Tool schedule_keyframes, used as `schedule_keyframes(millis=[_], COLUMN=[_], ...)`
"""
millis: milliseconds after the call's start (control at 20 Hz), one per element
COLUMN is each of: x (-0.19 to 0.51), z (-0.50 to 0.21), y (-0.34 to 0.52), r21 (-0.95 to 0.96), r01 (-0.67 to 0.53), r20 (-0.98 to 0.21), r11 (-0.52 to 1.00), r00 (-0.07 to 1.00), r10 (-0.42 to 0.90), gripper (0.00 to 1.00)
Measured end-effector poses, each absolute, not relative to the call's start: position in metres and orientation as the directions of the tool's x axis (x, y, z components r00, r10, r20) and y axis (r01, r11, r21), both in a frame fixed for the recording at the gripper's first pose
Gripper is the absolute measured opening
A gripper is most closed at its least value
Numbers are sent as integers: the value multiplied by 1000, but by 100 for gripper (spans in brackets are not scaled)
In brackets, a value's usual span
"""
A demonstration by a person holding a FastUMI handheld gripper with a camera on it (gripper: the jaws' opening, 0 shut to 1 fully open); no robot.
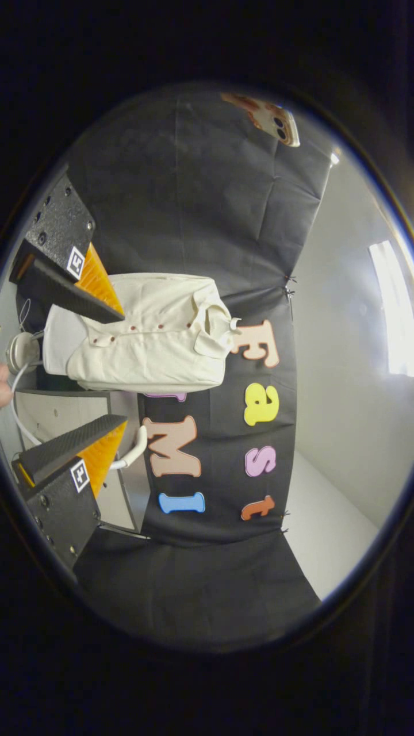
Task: Iron the clothes twice with a garment steamer, once on the left side and once on the right side.
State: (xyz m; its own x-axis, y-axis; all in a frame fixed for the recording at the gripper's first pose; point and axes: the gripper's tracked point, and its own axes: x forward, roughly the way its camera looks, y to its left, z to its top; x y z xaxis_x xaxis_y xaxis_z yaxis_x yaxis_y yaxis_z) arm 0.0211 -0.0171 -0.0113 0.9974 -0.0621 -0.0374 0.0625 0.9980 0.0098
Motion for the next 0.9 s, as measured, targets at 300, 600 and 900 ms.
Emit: schedule_keyframes(millis=[300, 600, 900], x=[31, 47, 84], z=[-21, -29, -42], y=[-24, -35, -71], r21=[7, -9, -21], r01=[102, 136, 147], r20=[-50, -64, -75], r11=[995, 991, 989], r00=[994, 989, 986], r10=[-101, -136, -148], gripper=[97, 97, 98])
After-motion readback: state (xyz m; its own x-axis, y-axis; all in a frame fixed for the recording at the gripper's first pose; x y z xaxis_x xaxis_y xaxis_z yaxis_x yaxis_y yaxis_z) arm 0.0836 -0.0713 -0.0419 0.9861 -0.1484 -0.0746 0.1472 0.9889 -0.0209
